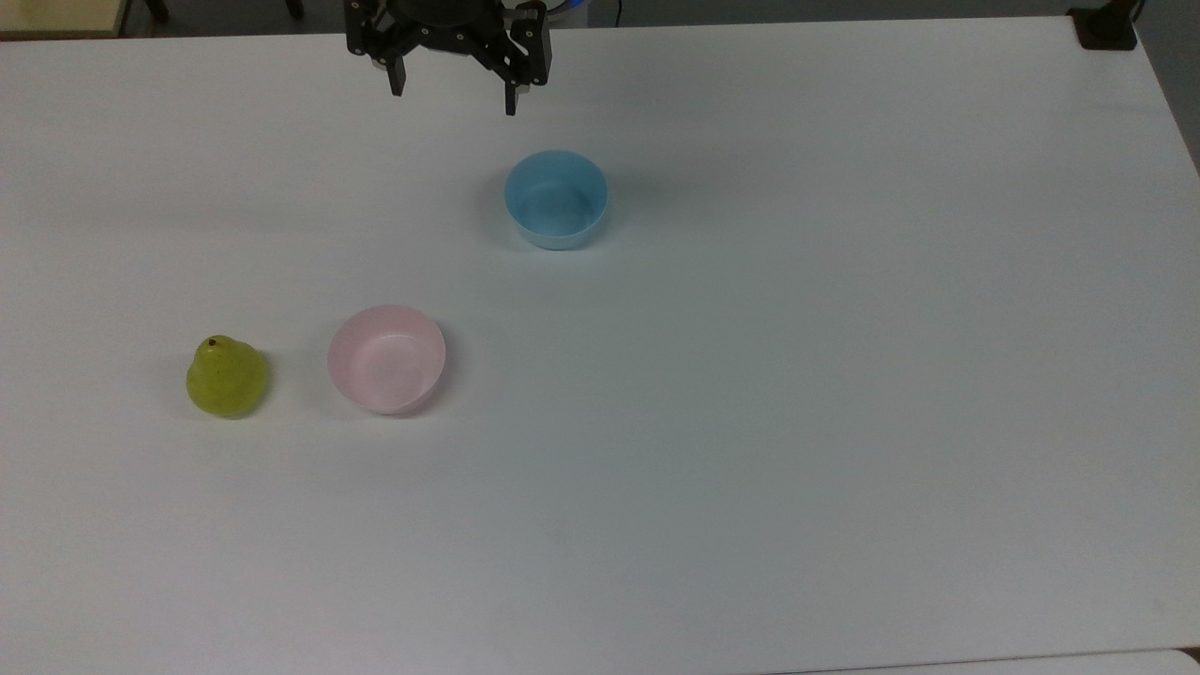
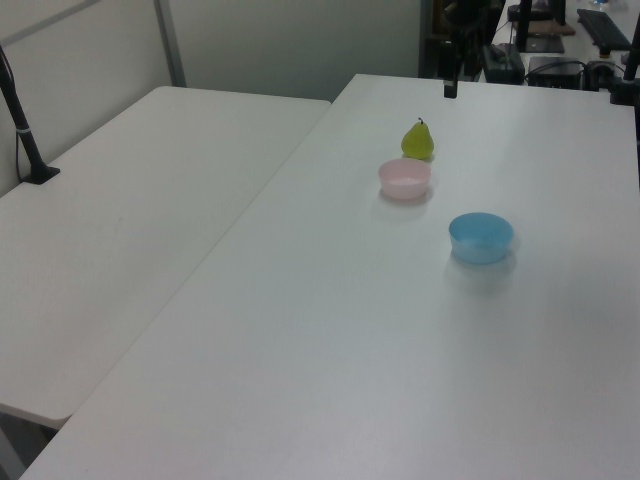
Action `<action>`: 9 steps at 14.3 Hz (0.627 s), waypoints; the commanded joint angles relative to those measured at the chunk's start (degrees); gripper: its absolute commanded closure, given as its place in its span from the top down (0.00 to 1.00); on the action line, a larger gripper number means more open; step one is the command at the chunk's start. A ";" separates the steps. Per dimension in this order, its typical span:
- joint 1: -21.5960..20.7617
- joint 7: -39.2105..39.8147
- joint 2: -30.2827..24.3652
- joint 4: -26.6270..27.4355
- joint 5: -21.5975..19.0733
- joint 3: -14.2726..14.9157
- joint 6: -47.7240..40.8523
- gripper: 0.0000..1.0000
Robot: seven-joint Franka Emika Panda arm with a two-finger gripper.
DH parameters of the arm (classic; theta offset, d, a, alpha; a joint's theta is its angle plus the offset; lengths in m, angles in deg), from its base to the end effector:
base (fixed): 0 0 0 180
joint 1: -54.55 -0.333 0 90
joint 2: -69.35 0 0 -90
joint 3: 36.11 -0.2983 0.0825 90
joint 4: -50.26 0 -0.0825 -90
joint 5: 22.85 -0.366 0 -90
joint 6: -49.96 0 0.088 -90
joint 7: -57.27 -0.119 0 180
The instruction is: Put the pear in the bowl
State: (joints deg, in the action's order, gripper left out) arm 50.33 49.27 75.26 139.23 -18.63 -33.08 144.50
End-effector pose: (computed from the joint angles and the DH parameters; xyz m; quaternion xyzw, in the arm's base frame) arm 0.5718 0.0050 0.5532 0.9976 -0.0562 0.0003 0.0395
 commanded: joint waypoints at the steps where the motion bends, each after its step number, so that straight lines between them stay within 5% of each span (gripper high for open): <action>1: -0.53 1.14 -1.60 1.73 -0.98 0.75 0.30 1.00; 9: 0.09 1.93 -1.42 1.55 -0.97 0.92 0.38 1.00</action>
State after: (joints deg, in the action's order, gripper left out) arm 50.58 49.33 75.26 139.28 -18.63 -32.95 144.50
